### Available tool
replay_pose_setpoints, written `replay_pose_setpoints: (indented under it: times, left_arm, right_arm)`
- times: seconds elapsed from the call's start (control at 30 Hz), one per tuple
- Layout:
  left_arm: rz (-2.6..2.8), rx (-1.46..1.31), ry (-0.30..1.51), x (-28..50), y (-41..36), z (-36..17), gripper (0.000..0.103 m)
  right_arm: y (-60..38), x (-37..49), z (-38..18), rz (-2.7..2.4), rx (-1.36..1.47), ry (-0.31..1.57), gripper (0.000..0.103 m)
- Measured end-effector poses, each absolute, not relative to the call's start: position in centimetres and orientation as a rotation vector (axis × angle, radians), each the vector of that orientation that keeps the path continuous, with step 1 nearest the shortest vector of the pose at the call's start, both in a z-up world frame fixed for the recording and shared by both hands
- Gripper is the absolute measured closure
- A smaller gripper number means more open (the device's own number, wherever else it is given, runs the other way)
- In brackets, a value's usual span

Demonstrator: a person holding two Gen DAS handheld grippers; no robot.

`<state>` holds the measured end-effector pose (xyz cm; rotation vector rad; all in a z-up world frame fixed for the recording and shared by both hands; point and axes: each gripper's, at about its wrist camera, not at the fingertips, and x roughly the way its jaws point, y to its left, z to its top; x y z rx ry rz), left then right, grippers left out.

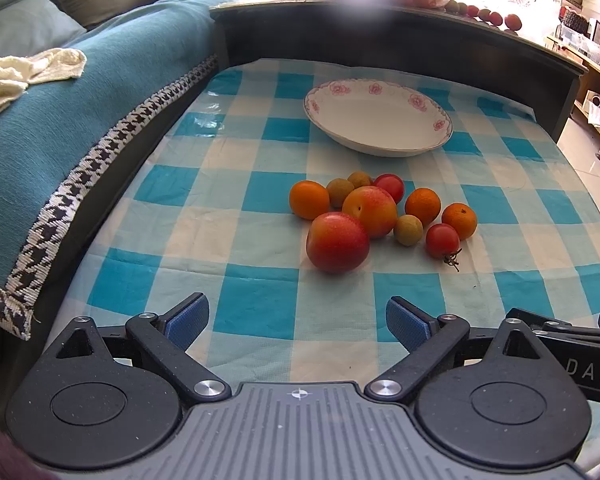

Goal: Organize fruits

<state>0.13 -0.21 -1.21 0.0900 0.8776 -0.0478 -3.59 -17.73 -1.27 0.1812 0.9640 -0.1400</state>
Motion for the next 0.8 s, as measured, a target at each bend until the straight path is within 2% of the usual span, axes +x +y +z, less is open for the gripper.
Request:
replay_pose_setpoints:
  times: [0.3, 0.57, 0.63, 0.7, 0.8]
  left_arm:
    - [-0.103, 0.073, 0.854, 0.1, 0.2, -1.4, 0.011]
    - [-0.115, 0.120, 0.826, 0.9, -0.1, -1.2, 0.010]
    - [-0.124, 0.114, 0.823, 1.3, -0.1, -1.2, 0.012]
    - [-0.141, 0.103, 0.832, 1.9, -0.2, -1.3, 0.015]
    - [-0.148, 0.115, 0.843, 2.6, -0.6, -1.8, 0.019]
  right_arm:
    - [-17.7, -3.5, -1.3, -0.132, 0.186, 0.967, 0.001]
    - [-17.4, -2.8, -0.7, -0.092, 0.137, 0.939, 0.003]
    - [-17.4, -2.5, -0.3, -0.072, 0.120, 0.922, 0.005]
    - [-17.5, -1.9, 0.0, -0.052, 0.122, 0.922, 0.012]
    - [-18.0, -1.1, 0.1, -0.025, 0.146, 0.927, 0.016]
